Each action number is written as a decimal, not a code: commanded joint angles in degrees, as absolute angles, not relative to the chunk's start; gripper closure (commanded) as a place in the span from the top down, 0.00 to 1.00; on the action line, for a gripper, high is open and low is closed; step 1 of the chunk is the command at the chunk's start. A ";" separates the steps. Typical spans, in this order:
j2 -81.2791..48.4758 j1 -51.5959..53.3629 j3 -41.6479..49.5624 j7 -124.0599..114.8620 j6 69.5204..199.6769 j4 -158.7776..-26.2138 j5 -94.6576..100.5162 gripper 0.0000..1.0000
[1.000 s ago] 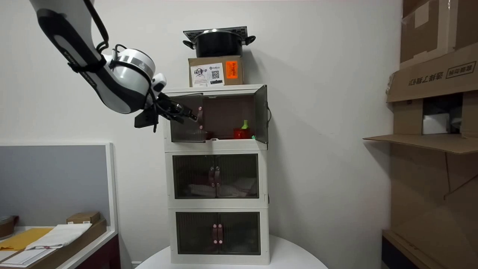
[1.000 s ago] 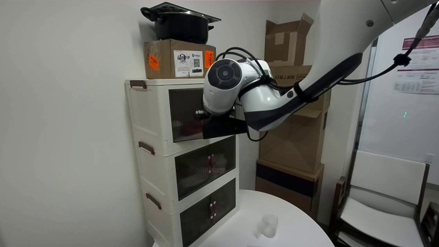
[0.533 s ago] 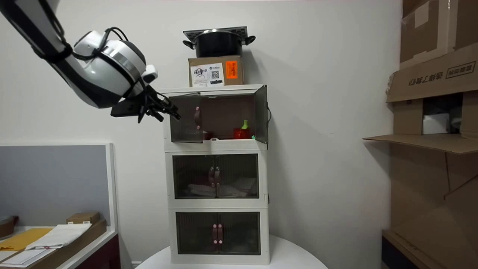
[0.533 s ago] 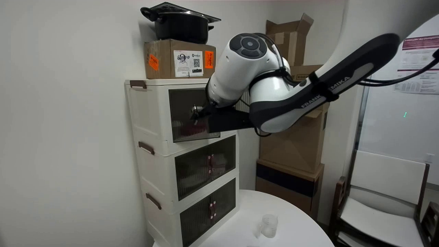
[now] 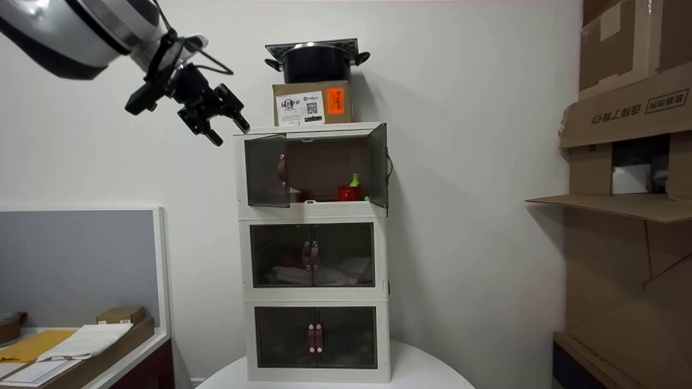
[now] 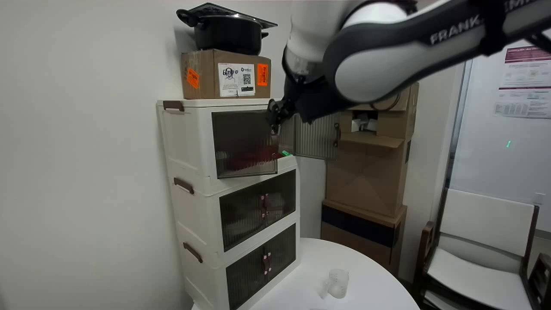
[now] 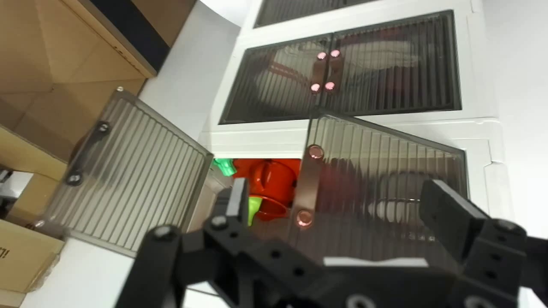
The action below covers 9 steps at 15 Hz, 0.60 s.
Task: Open the top left cabinet door, remove the orange cup from the top cabinet and put it on the table
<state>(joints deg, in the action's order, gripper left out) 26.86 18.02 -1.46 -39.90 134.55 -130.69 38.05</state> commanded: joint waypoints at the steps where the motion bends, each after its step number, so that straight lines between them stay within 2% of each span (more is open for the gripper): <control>1: 28.69 25.04 5.10 -24.32 119.71 -120.92 31.61 1.00; 4: 26.61 31.02 11.16 -11.19 111.85 -112.21 29.29 1.00; 9: 20.62 34.16 17.94 9.26 105.24 -101.52 21.28 1.00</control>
